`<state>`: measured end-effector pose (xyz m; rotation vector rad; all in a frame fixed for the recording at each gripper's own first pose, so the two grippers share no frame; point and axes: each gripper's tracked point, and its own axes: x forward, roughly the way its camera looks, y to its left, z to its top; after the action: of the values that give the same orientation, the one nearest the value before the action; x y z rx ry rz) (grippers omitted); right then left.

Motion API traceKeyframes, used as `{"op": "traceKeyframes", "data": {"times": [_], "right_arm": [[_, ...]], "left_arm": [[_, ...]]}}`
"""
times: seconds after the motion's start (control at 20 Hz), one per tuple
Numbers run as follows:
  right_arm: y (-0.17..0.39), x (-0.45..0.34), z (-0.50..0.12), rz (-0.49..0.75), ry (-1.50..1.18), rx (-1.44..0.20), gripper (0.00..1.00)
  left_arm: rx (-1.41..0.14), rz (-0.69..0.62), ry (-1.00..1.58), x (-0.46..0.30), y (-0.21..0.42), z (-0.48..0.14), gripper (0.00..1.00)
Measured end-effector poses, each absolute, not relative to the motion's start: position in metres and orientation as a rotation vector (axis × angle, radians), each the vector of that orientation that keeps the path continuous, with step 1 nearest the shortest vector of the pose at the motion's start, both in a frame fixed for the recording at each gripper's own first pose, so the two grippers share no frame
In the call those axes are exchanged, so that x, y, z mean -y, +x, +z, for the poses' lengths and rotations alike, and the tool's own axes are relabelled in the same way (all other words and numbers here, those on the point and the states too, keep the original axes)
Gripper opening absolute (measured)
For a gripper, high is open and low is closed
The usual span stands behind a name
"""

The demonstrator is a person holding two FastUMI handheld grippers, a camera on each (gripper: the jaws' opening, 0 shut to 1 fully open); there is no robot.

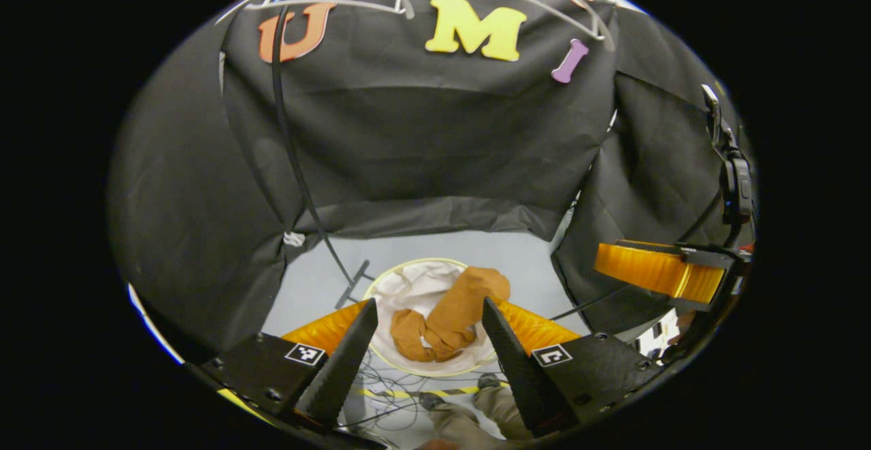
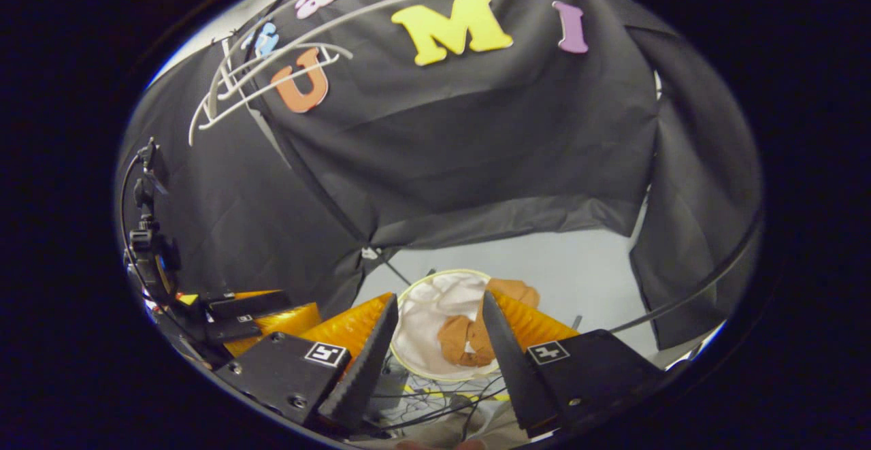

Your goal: Grasp the clothes on the hanger with both hands and then place them into the laundry hamper below.

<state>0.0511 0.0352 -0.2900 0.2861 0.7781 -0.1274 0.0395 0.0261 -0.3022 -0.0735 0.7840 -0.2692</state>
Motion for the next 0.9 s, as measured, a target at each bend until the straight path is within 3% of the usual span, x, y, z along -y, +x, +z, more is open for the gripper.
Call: {"op": "traceKeyframes", "data": {"times": [0.2, 0.55, 0.65, 0.9], "right_arm": [[0.029, -0.026, -0.234, -0.169, 0.194, -0.628, 0.82], [-0.052, -0.017, -0.118, -0.127, 0.133, -0.359, 0.83], [-0.073, -0.011, -0.092, -0.125, 0.127, -0.299, 0.83], [-0.127, 0.008, -0.023, -0.115, 0.090, -0.148, 0.82]], "left_arm": [[-0.624, -0.269, -0.065, -0.026, 0.026, -0.241, 1.00], [-0.343, -0.195, -0.083, -0.025, -0.027, -0.134, 0.97], [-0.281, -0.159, -0.081, -0.022, -0.047, -0.105, 0.92], [-0.090, -0.101, -0.112, -0.017, -0.100, -0.046, 0.96]]}}
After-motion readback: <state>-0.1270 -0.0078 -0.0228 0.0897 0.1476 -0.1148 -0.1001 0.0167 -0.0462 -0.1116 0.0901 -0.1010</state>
